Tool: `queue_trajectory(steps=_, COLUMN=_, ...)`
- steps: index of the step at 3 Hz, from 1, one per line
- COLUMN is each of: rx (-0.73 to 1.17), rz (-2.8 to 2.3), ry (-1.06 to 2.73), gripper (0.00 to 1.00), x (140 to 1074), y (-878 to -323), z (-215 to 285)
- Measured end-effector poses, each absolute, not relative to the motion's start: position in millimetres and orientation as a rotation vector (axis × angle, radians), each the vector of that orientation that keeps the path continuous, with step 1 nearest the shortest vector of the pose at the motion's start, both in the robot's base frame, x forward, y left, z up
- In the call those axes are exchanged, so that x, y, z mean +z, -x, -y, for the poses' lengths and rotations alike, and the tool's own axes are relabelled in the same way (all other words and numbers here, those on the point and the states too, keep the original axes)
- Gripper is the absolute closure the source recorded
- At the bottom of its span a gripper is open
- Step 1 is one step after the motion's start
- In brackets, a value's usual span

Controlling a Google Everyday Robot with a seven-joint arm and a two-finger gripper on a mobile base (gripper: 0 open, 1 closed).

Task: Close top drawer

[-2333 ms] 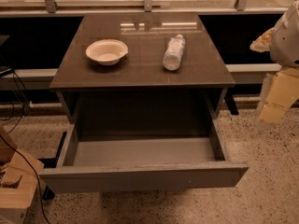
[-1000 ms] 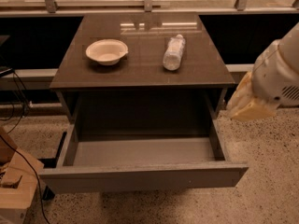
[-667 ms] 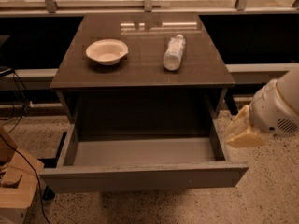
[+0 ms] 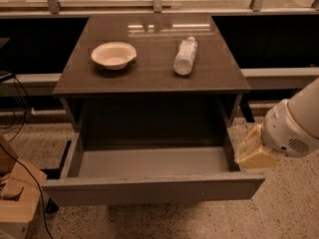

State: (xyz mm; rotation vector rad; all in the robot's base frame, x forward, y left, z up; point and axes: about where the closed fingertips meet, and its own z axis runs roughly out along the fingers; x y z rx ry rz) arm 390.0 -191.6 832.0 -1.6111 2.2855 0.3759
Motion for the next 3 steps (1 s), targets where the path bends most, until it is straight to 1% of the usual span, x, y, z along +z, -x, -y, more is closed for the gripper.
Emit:
queue_trajectory(steps=2, rx=0.408, rz=-2.335, ry=1.586, gripper=1.0, x=742.1, y=-370.2, z=198.3)
queue_trajectory(steps=3, rx=0.428, rz=-2.354, ry=1.537, gripper=1.0, x=694.3, y=-369.9, z=203.6)
